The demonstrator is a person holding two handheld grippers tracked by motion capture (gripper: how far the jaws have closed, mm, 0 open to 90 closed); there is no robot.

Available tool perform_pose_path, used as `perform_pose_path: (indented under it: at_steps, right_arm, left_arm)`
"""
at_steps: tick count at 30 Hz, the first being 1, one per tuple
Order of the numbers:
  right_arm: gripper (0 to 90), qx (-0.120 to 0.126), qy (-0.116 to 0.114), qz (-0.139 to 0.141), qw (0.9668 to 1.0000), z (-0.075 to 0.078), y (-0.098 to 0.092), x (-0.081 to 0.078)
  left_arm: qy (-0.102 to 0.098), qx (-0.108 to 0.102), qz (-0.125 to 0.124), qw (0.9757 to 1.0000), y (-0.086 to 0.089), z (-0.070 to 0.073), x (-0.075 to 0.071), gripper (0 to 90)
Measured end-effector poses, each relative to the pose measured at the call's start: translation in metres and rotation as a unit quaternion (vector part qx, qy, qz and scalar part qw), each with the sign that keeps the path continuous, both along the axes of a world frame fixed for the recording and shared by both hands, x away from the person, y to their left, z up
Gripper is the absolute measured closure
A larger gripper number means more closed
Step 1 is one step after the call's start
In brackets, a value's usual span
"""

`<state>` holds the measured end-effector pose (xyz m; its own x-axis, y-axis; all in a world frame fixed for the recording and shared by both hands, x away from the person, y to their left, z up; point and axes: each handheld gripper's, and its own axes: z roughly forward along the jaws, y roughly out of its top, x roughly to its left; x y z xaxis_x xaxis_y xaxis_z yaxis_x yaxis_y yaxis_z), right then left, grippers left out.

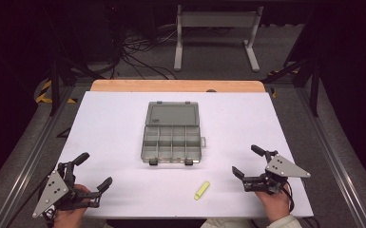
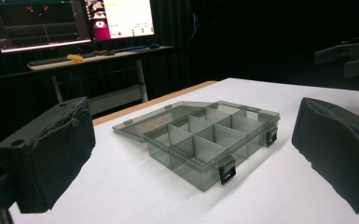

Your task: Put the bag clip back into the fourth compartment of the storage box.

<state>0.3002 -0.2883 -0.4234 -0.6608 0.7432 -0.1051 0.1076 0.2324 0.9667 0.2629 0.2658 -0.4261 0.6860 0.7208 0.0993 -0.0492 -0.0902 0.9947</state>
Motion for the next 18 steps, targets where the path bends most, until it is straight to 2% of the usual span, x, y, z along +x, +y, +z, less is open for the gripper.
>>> perform_pose_path:
  at_steps: [7, 11, 15, 18]
  right_arm:
    - [3.1, -0.005, -0.002, 0.006, 1.0000, 0.0003, 0.0012, 0.0001]
    - [3.1, 0.000, -0.003, 0.012, 0.9999, 0.0014, 0.0022, 0.0002]
    - [3.1, -0.010, -0.003, 0.010, 0.9999, 0.0025, 0.0037, -0.0007]
    - [2.9, -0.002, -0.006, 0.017, 0.9998, 0.0047, 0.0047, 0.0015]
  left_arm:
    - [-0.001, 0.000, 0.000, 1.0000, -0.0002, 0.0001, 0.0002, 0.0]
    - [0.000, -0.001, 0.000, 1.0000, 0.0004, 0.0003, -0.0004, 0.0]
    - [-0.001, 0.000, -0.001, 1.0000, -0.0002, 0.0002, 0.0000, 0.1]
    - [0.001, 0.002, 0.000, 1.0000, -0.0003, 0.0000, -0.0005, 0.1]
